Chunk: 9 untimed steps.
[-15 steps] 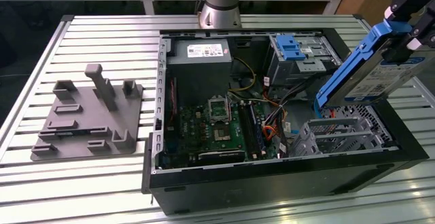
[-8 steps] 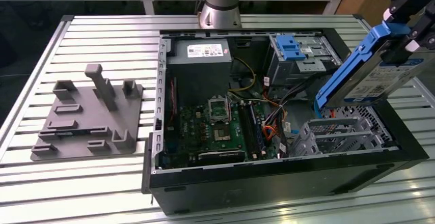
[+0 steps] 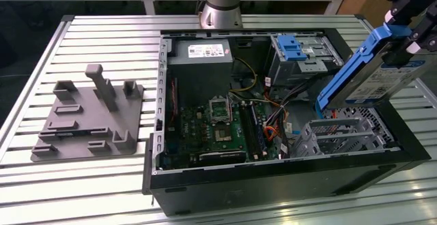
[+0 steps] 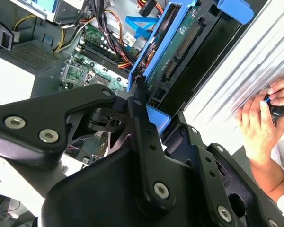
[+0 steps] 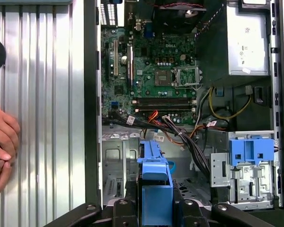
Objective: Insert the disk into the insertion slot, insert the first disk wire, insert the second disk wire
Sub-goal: 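Insert the disk into the insertion slot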
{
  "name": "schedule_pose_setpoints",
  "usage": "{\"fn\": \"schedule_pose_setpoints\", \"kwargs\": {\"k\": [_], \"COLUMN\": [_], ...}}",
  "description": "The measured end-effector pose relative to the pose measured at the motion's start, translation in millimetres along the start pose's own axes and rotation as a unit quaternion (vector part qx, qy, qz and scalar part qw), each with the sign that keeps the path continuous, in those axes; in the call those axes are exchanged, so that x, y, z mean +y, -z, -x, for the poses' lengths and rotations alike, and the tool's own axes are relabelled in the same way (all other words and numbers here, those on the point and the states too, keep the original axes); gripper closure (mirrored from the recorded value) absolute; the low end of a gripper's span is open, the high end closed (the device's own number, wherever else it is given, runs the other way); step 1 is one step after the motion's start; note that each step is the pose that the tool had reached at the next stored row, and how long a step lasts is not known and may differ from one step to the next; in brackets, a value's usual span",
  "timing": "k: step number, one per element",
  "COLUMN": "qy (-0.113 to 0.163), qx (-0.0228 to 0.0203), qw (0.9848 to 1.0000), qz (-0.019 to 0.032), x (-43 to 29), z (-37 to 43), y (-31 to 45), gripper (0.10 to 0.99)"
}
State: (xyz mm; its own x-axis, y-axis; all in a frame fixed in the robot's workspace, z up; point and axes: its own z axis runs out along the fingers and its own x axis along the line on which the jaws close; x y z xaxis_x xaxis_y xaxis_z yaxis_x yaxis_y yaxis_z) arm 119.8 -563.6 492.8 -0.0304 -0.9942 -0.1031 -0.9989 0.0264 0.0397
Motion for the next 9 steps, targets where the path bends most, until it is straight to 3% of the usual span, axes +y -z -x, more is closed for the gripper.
{"fn": "schedule_pose_setpoints", "kwargs": {"k": [9], "qy": [0.004], "qx": [0.0002], "qw": [1.0000], "qz": [0.0004], "x": [-1.7], "z": [-0.3], "y": [-2.8], "gripper": [0.722]}}
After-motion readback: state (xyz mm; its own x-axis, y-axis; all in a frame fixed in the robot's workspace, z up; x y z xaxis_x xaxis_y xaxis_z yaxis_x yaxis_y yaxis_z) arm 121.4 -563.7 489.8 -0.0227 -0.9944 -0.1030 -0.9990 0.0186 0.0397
